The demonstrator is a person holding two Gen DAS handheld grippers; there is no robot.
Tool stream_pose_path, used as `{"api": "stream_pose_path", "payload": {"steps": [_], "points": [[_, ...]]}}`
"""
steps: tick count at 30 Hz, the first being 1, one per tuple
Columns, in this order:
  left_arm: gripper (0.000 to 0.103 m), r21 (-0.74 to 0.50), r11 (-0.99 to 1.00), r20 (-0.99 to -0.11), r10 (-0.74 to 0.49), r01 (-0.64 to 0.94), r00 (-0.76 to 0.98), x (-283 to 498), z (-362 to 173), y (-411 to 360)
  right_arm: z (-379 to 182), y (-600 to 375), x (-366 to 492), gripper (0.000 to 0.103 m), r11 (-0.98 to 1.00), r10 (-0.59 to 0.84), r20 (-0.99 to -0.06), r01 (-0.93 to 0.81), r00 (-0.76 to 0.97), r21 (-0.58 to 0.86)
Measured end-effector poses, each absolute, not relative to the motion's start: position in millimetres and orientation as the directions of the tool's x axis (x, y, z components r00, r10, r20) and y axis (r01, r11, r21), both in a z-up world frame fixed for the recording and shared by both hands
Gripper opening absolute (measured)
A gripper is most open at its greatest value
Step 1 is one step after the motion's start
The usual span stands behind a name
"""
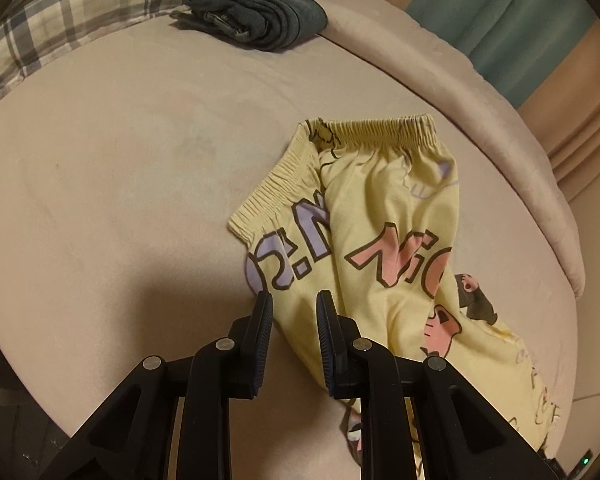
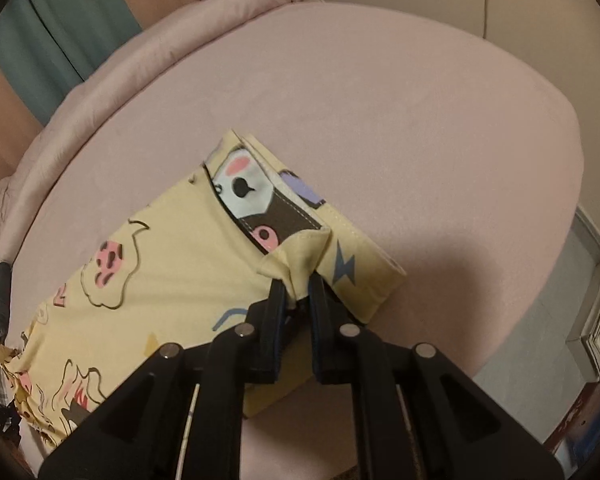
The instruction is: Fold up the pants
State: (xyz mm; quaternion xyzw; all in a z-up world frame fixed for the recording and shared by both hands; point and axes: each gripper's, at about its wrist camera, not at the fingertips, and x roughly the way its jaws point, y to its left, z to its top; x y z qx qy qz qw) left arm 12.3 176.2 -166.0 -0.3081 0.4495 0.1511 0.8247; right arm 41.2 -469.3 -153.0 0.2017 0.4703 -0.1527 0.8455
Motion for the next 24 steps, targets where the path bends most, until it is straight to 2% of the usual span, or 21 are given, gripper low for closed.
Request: {"api": "stream_pose_path", "payload": {"steps": [1,2,4,6,7,9,13,14,16,17,19,24], "points": [[0.019,-0.378,0.764,-0.833,-0.035,-0.523,0.552,11.7,-165.2,177.2,-145.2,-467.1,40.0,0.037,0.879,-0.095,-0.861,0.449,0.5,0.164],[0.021,-0.383,0.761,-0.833,-0.04,-0.523,0.552,10.2,-165.1,178.6,-139.0,-464.4,38.4,0.044,0.881,-0.115,-0.857,0.449,0.502,0.145],[0.034,-0.395,0.752,-0.83,-0.046,-0.528,0.556,14.3,-163.8,186.1,-115.7,-454.1,38.5,0.054,0.894,-0.173,-0.828,0.437,0.534,0.096],[0.063,-0.401,0.742,-0.831,-0.048,-0.537,0.555,19.5,-163.7,191.8,-96.8,-443.7,32.1,0.062,0.909,-0.186,-0.802,0.409,0.568,0.079],[0.066,-0.411,0.736,-0.827,-0.051,-0.539,0.56,21.6,-164.9,194.1,-90.8,-438.9,33.5,0.066,0.917,-0.174,-0.792,0.389,0.585,0.086],[0.067,-0.42,0.721,-0.832,-0.063,-0.551,0.552,27.5,-171.0,199.2,-82.3,-427.0,35.7,0.067,0.936,-0.114,-0.779,0.33,0.617,0.125],[0.067,-0.455,0.682,-0.835,-0.103,-0.573,0.54,38.4,-193.2,207.6,-90.8,-396.0,42.8,0.069,0.947,0.078,-0.784,0.201,0.617,0.252],[0.065,-0.444,0.692,-0.835,-0.089,-0.569,0.544,41.2,-195.4,206.6,-96.3,-389.8,44.0,0.069,0.943,0.121,-0.788,0.179,0.603,0.282],[0.03,-0.369,0.742,-0.839,-0.007,-0.56,0.544,45.8,-191.5,200.0,-108.1,-374.4,45.9,0.069,0.936,0.172,-0.8,0.158,0.575,0.314],[0.008,-0.346,0.749,-0.847,0.01,-0.566,0.531,46.7,-191.4,198.8,-111.7,-371.1,46.6,0.069,0.935,0.18,-0.805,0.156,0.566,0.318],[0.007,-0.378,0.719,-0.841,-0.004,-0.583,0.541,41.5,-190.2,200.7,-119.7,-355.9,45.8,0.069,0.931,0.212,-0.817,0.142,0.537,0.335],[0.006,-0.308,0.746,-0.814,0.114,-0.59,0.57,11.8,-155.0,200.6,-111.3,-308.5,50.3,0.066,0.94,0.281,-0.809,0.023,0.516,0.341]]}}
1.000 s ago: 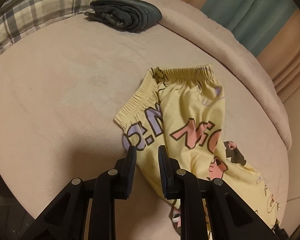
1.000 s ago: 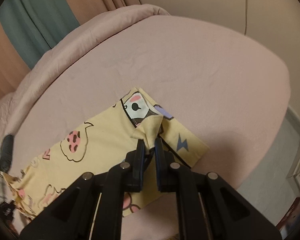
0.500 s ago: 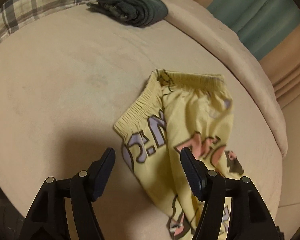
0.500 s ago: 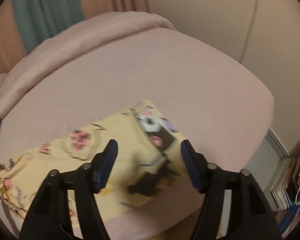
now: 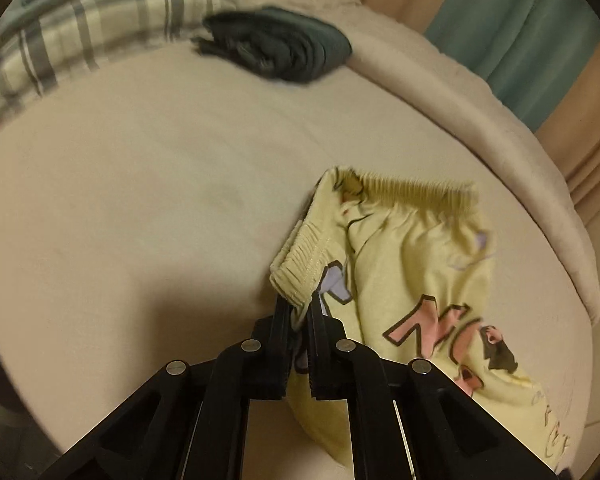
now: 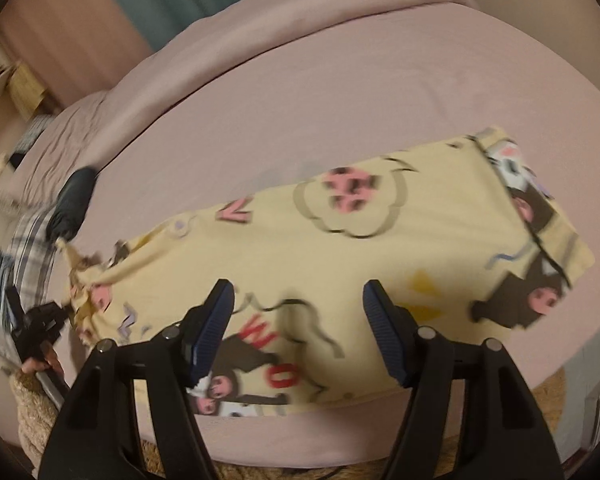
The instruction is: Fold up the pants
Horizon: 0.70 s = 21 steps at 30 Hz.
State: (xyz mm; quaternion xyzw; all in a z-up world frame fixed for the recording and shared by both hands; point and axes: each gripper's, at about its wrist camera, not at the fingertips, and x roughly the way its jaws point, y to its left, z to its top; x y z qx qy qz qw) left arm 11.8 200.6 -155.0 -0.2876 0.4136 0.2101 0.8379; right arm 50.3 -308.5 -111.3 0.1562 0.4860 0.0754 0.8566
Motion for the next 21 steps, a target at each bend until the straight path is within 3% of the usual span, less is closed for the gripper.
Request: {"api": "stream_pose_path", "payload": {"steps": [6,16,19,21], "points": [[0.006,-0.227,0.737,-0.856,0.161,-0.637,0.492,-10.1,-169.8,219.8,-103.8,-214.3,80.1,0.067,0.888,0.46,-0.774,-0.231,0.435,0.398],[0.008,-0.357,0.683,-0.851,0.044,-0.637,0.524,-33.4,-182.2,236.1,-105.0,5.0,139.7,0.068,0.702,0.642,-0.732,-0.558,0.229,0.442],[0.02,-0.409,0.657,-0.838,0.004,-0.634,0.545,-44.9,-176.1,238.0,-111.2,63.4,148.9,0.068,0.688,0.619,-0.746,-0.627,0.247,0.364],[0.036,-0.427,0.645,-0.83,-0.001,-0.634,0.558,-54.5,-173.4,239.8,-122.3,93.5,152.0,0.068,0.716,0.557,-0.776,-0.644,0.294,0.27]]}}
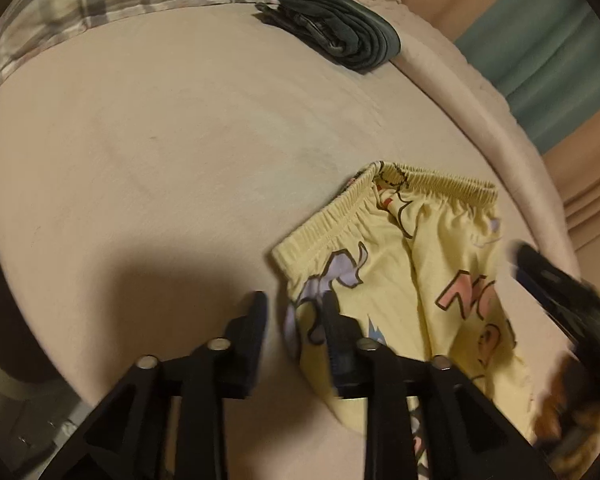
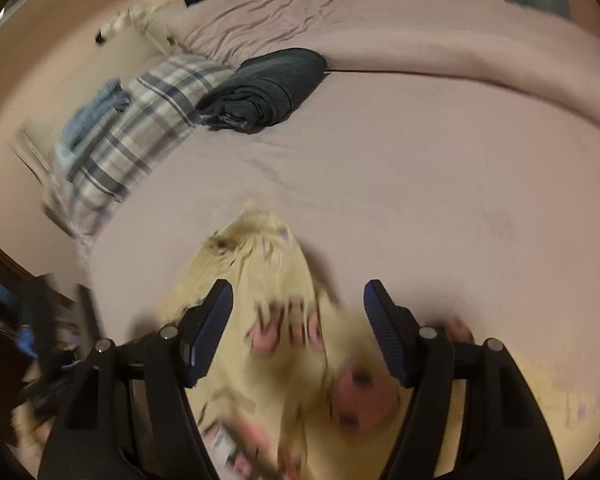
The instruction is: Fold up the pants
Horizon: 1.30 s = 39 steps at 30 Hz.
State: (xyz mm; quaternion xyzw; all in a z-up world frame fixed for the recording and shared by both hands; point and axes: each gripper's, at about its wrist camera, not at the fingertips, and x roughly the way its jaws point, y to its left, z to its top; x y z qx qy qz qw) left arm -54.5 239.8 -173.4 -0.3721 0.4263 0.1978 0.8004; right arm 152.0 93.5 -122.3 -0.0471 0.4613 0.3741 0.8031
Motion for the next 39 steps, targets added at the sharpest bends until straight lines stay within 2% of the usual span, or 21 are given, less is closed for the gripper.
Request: {"api": "stream_pose_path", "payload": {"steps": [2,3,4,5,7,10,12,14,16,17,18,20,22,26,29,32,35,37,38,39], "points": [[0.044,-0.428,0.645,-0.82,0.018,-0.633,0.572,-60.9,-171.3,243.4,-131.4,105.5,153.7,0.067,0.726,0.518,-0.797,-0.652,0.31,0.218],[0.044,-0.424,0.652,-0.812,0.034,-0.629,0.582,-63.7,-170.1,245.5,-133.9,108.7,152.6,0.058,0.723,0.508,-0.805,-0.66,0.308,0.204],[0.044,-0.426,0.649,-0.81,0.036,-0.63,0.585,-68.9,-168.5,248.4,-134.4,109.4,153.2,0.024,0.718,0.504,-0.807,-0.668,0.308,0.193],[0.044,-0.427,0.646,-0.809,0.038,-0.632,0.586,-71.3,-167.5,251.1,-133.1,114.6,148.4,0.006,0.71,0.508,-0.801,-0.68,0.315,0.182],[0.044,-0.43,0.636,-0.806,0.05,-0.641,0.59,-76.7,-164.4,257.7,-121.1,112.4,136.6,0.005,0.678,0.569,-0.76,-0.701,0.313,0.219],[0.047,-0.437,0.621,-0.8,0.064,-0.651,0.597,-80.5,-162.3,266.8,-108.1,112.5,113.2,0.005,0.554,0.686,-0.706,-0.756,0.176,0.35],[0.05,-0.435,0.611,-0.801,0.074,-0.661,0.594,-81.8,-162.3,271.5,-109.4,125.3,94.3,0.005,0.492,0.709,-0.698,-0.78,0.101,0.386],[0.05,-0.436,0.603,-0.803,0.073,-0.668,0.591,-82.2,-163.8,274.2,-120.9,142.3,80.6,0.008,0.455,0.703,-0.71,-0.785,0.029,0.419],[0.051,-0.441,0.592,-0.808,0.064,-0.674,0.585,-81.9,-164.7,276.8,-147.0,161.5,69.1,0.013,0.464,0.643,-0.765,-0.778,-0.032,0.423],[0.055,-0.443,0.589,-0.81,0.061,-0.676,0.583,-82.8,-164.6,277.4,-160.8,166.6,66.2,0.02,0.481,0.601,-0.797,-0.771,-0.058,0.418],[0.061,-0.446,0.587,-0.81,0.056,-0.676,0.584,-82.6,-164.5,278.0,-169.8,168.2,64.9,0.038,0.492,0.578,-0.812,-0.76,-0.078,0.423],[0.067,-0.443,0.59,-0.815,0.049,-0.675,0.578,-80.8,-164.0,277.5,-165.3,155.5,61.9,0.048,0.471,0.627,-0.775,-0.752,-0.083,0.461],[0.069,-0.442,0.599,-0.815,0.043,-0.668,0.578,-77.2,-163.0,276.7,-151.7,136.3,63.5,0.075,0.471,0.657,-0.751,-0.745,-0.061,0.473],[0.07,-0.451,0.612,-0.815,0.015,-0.65,0.579,-60.9,-163.2,268.8,-125.2,60.1,68.7,0.079,0.539,0.7,-0.713,-0.686,0.042,0.488],[0.072,-0.454,0.627,-0.823,-0.023,-0.633,0.567,-42.0,-171.8,260.3,-109.8,-39.9,69.3,0.079,0.674,0.661,-0.72,-0.588,0.21,0.448],[0.072,-0.427,0.625,-0.847,-0.022,-0.653,0.532,-22.1,-185.8,254.8,-103.9,-145.2,69.2,0.083,0.833,0.533,-0.749,-0.401,0.395,0.381],[0.072,-0.401,0.623,-0.839,0.044,-0.671,0.542,-14.5,-184.2,249.8,-106.6,-265.3,57.3,0.085,0.964,0.257,-0.81,-0.078,0.528,0.255],[0.041,-0.394,0.631,-0.839,0.05,-0.668,0.542,-9.5,-186.0,243.3,-113.5,-333.0,43.0,0.085,0.977,0.074,-0.839,0.131,0.54,0.171],[0.019,-0.379,0.644,-0.846,0.05,-0.665,0.53,-7.0,-188.5,239.6,-117.7,-364.0,34.4,0.085,0.963,-0.001,-0.847,0.23,0.531,0.142],[0.011,-0.371,0.655,-0.846,0.054,-0.659,0.53,-6.2,-190.0,235.6,-121.8,-388.1,26.2,0.085,0.944,-0.055,-0.856,0.306,0.514,0.123]]}}
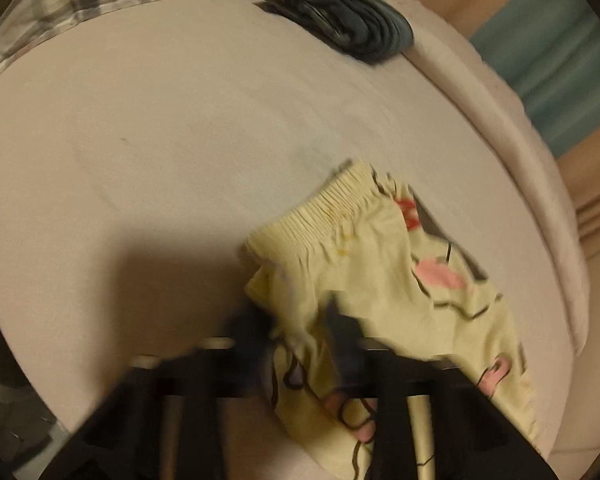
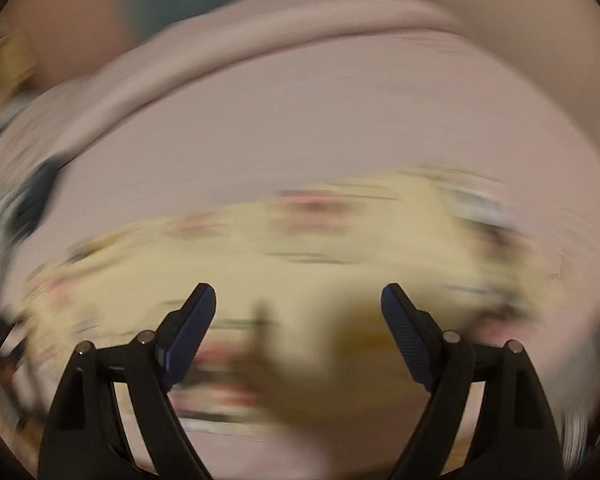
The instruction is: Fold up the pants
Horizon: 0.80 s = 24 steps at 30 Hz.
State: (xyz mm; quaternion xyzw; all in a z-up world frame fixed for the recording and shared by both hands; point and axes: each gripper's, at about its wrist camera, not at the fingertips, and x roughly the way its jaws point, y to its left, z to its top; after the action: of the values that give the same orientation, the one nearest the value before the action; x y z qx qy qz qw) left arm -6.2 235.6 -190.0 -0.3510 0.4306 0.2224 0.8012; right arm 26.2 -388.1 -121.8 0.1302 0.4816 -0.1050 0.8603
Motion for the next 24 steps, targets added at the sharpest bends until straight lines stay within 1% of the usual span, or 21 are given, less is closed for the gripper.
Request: {"api": "stream_pose_path", "payload": {"steps": [1,2,5,9,11,12,13,14,15,16,17,18,20,24], "points": [[0.011,-0.358,0.663,-0.842,0.075,-0.657,0.534,-7.2,-189.3,231.8,-127.0,-419.2,14.4,0.086,0.911,-0.101,-0.863,0.394,0.495,0.12],[0.011,-0.348,0.663,-0.843,0.089,-0.663,0.531,-8.1,-188.0,229.5,-131.6,-443.1,4.4,0.087,0.879,-0.113,-0.865,0.455,0.489,0.142],[0.009,-0.391,0.626,-0.829,0.078,-0.675,0.553,-20.9,-177.3,234.2,-145.0,-486.8,-10.8,0.087,0.805,-0.082,-0.874,0.549,0.478,0.225],[0.009,-0.45,0.599,-0.788,0.082,-0.662,0.61,-49.3,-149.5,238.5,-151.8,-501.8,-3.5,0.086,0.786,-0.005,-0.843,0.523,0.538,0.329],[0.009,-0.422,0.612,-0.798,0.099,-0.668,0.595,-53.5,-148.6,234.6,-152.9,-504.1,5.8,0.085,0.787,-0.002,-0.831,0.514,0.556,0.342],[0.009,-0.381,0.628,-0.815,0.119,-0.679,0.568,-53.7,-154.0,232.3,-153.6,-498.8,10.7,0.082,0.791,-0.008,-0.825,0.508,0.565,0.341],[0.009,-0.343,0.634,-0.837,0.127,-0.693,0.532,-51.5,-162.4,230.7,-154.8,-495.1,13.7,0.071,0.793,-0.013,-0.821,0.506,0.571,0.339],[0.009,-0.32,0.637,-0.855,0.125,-0.701,0.504,-50.0,-171.0,229.8,-155.3,-491.6,19.4,0.064,0.801,-0.023,-0.818,0.5,0.574,0.329],[0.009,-0.305,0.637,-0.866,0.123,-0.708,0.484,-50.2,-179.5,229.8,-155.9,-486.3,24.2,0.05,0.81,-0.036,-0.819,0.497,0.572,0.311],[0.009,-0.295,0.639,-0.872,0.123,-0.71,0.473,-50.7,-185.4,229.8,-156.9,-483.4,27.8,0.032,0.819,-0.051,-0.823,0.495,0.566,0.289],[0.009,-0.293,0.641,-0.873,0.124,-0.709,0.473,-51.0,-187.1,230.0,-157.2,-480.5,32.2,0.019,0.83,-0.062,-0.826,0.489,0.56,0.269],[0.009,-0.29,0.644,-0.871,0.129,-0.708,0.475,-51.0,-186.1,229.4,-154.7,-479.9,34.6,0.011,0.829,-0.043,-0.822,0.479,0.567,0.287],[0.009,-0.275,0.652,-0.873,0.14,-0.707,0.468,-50.3,-179.0,227.5,-142.9,-480.8,35.6,0.011,0.822,-0.066,-0.805,0.49,0.59,0.291],[0.009,-0.28,0.668,-0.864,0.139,-0.69,0.484,-53.5,-166.9,227.4,-115.6,-493.5,24.7,0.01,0.812,-0.045,-0.742,0.458,0.669,0.363]]}}
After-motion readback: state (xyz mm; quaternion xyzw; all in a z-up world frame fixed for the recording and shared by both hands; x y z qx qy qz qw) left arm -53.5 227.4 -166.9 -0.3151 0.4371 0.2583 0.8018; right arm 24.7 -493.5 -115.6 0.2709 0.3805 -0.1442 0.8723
